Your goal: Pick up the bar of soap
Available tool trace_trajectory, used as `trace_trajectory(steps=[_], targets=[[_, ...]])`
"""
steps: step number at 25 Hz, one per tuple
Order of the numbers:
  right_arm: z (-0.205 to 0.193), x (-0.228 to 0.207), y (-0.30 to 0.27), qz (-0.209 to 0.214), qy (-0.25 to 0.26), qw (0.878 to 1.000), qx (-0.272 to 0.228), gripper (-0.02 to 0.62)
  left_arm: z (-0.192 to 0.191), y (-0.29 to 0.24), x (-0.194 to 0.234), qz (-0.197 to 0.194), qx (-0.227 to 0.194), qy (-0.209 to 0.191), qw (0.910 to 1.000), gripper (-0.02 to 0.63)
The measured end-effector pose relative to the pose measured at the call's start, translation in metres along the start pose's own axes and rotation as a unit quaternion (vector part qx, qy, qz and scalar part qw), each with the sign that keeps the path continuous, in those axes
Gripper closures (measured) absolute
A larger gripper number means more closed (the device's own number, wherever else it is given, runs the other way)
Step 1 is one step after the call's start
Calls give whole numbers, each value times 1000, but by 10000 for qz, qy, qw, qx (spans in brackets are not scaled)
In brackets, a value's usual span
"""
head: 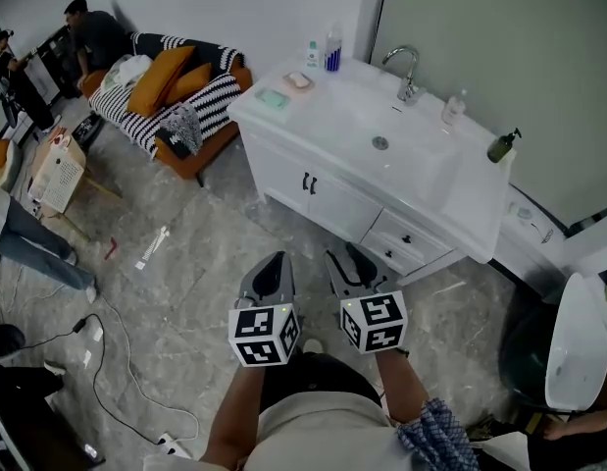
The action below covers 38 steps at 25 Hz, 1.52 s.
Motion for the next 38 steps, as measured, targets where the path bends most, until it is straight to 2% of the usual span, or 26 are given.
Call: trace_trajectory(steps=[11, 17, 26, 33, 38], targets=[[11, -8, -32, 163, -48, 9998, -69, 440, 3, -25, 17, 145, 35, 1, 9999, 601], [18, -20, -71, 155, -67, 9999, -31, 439, 16, -59, 36, 96, 34, -201, 9997, 601], [44, -35, -147, 42, -72, 10000, 21, 439, 48, -115, 86, 78, 59, -103, 9999, 601], [66, -33, -207, 149, -75, 9998, 85, 440, 77, -160, 128, -24, 146, -110, 9998, 600], [78, -33, -246, 26, -109, 9998, 171, 440, 94, -185, 158, -98, 232, -113, 9996, 601]])
Point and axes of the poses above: the fingertips, and each gripper's own axes: y backward along the fingers, x to its left, z out of its top, the point moved 5 cm from there along y, backward along the fingers, and after that the axes turned 4 degrees about -z, right-handed, at the moved point
